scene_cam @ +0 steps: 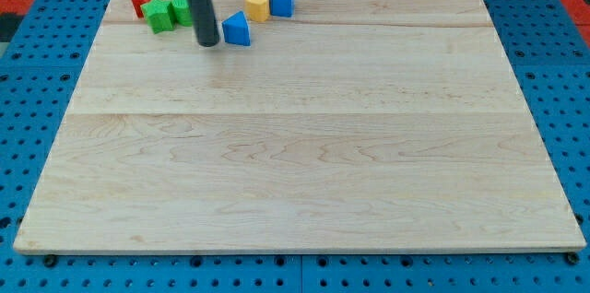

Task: Separate green blocks from red blocks

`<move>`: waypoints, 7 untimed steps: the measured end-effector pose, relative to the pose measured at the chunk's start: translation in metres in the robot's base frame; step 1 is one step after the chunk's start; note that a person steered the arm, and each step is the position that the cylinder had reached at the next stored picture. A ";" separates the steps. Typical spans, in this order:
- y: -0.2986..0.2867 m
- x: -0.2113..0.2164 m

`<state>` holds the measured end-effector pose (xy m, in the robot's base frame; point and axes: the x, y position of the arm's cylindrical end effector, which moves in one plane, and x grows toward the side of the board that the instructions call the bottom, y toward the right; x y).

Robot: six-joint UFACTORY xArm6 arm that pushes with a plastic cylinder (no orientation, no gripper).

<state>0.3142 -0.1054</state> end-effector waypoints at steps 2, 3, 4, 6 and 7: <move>0.015 -0.026; -0.004 -0.019; -0.087 -0.001; -0.184 -0.002; -0.184 -0.004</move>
<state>0.3100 -0.2898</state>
